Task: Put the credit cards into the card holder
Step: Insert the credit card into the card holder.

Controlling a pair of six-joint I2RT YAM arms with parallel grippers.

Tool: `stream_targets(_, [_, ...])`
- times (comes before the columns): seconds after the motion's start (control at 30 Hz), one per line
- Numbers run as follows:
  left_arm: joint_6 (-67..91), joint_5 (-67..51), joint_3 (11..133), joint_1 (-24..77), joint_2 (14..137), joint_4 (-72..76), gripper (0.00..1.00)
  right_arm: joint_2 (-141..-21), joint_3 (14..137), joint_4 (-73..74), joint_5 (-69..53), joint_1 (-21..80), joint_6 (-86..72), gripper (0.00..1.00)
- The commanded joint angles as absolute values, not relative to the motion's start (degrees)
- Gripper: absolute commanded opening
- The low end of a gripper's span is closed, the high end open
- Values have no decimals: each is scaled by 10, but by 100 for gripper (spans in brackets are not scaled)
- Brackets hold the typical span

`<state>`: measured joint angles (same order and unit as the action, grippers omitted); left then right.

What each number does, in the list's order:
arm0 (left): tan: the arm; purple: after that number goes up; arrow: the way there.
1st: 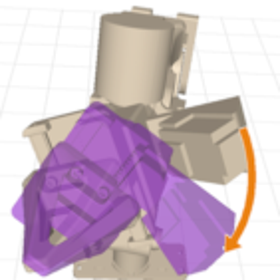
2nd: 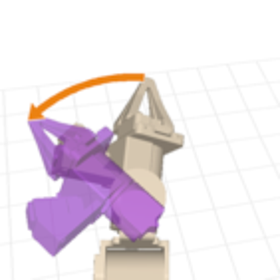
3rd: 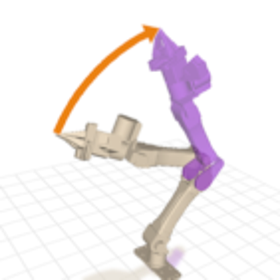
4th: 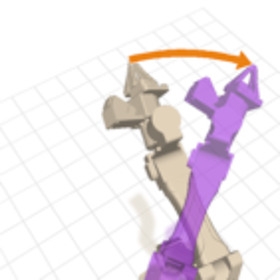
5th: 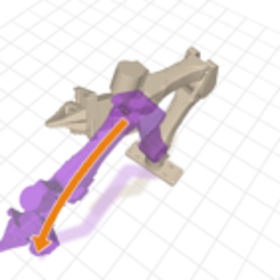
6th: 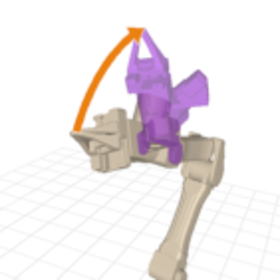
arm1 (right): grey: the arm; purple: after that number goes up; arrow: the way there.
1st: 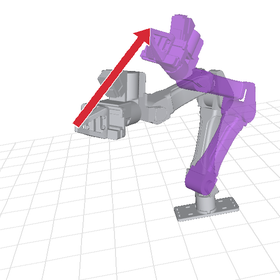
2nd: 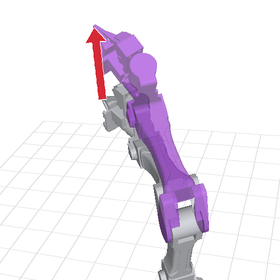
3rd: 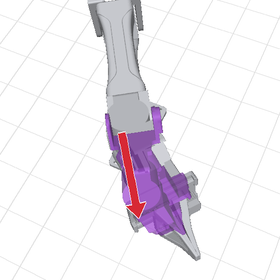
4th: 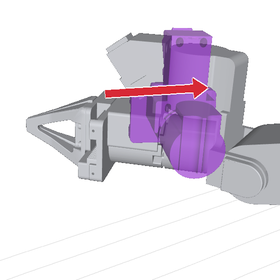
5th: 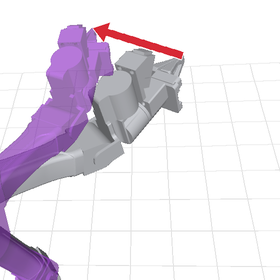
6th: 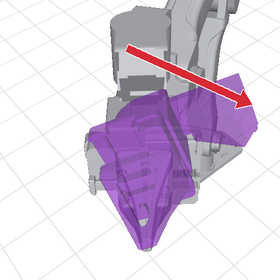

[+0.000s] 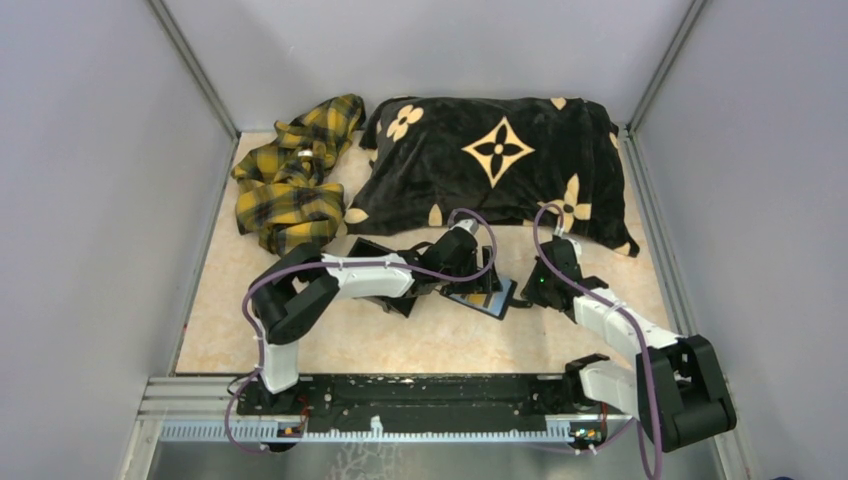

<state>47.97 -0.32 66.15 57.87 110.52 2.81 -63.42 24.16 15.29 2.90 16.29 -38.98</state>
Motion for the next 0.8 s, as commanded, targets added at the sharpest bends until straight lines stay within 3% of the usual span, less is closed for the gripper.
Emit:
stream_targets(0.0, [464,29,637,572,1090,-14,85,-633,235,133,25,158,-393,7])
stream_targets(0.77, [487,28,594,570,1052,91,87,-563,292,172,10,158,-378,7])
